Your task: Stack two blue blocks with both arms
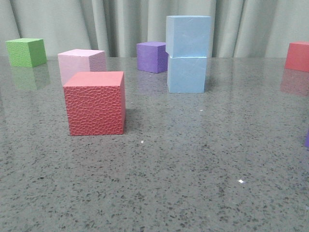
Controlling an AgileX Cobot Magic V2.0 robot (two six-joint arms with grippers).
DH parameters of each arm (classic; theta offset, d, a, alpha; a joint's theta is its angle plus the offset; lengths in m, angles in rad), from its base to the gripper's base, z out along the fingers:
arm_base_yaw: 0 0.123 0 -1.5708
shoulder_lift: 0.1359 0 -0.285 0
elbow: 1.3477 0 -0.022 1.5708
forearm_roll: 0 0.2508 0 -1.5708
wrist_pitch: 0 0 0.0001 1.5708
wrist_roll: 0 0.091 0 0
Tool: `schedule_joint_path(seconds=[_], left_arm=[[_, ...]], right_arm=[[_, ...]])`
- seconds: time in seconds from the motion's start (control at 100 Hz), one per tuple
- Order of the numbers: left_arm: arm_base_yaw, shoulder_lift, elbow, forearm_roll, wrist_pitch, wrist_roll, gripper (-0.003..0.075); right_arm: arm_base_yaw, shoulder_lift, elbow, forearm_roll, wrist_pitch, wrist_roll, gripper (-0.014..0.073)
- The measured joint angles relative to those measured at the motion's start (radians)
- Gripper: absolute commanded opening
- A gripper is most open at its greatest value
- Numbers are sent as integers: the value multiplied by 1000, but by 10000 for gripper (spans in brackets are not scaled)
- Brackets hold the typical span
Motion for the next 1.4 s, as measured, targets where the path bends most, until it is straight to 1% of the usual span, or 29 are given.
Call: schedule_joint_path(seconds=[0.49, 0.55, 0.59, 0.66, 0.73, 0.88, 0.95, 1.02, 1.05, 1.4], left_arm=[[0, 0, 0, 0, -2, 0, 618], [0, 0, 0, 0, -2, 0, 617], [0, 0, 0, 0, -2, 0, 606], [0, 0, 0, 0, -2, 0, 550], [0, 0, 0, 0, -2, 0, 462], [0, 0, 0, 0, -2, 0, 225], [0, 0, 0, 0, -2, 0, 118], [0, 0, 0, 0, -2, 0, 19], [0, 0, 0, 0, -2, 0, -17], [0, 0, 0, 0, -2, 0, -19]], right_arm=[[0, 0, 2, 0, 2, 0, 607], [0, 0, 2, 0, 2, 0, 584], [0, 0, 2, 0, 2, 0, 552], [0, 0, 2, 0, 0, 0, 466], [0, 0, 4, 0, -4, 0, 350], [0, 0, 4, 0, -4, 0, 69], [0, 0, 4, 0, -4, 0, -39], [0, 0, 4, 0, -4, 0, -127], [0, 0, 4, 0, -4, 0, -120], [0, 0, 4, 0, -6, 0, -122]])
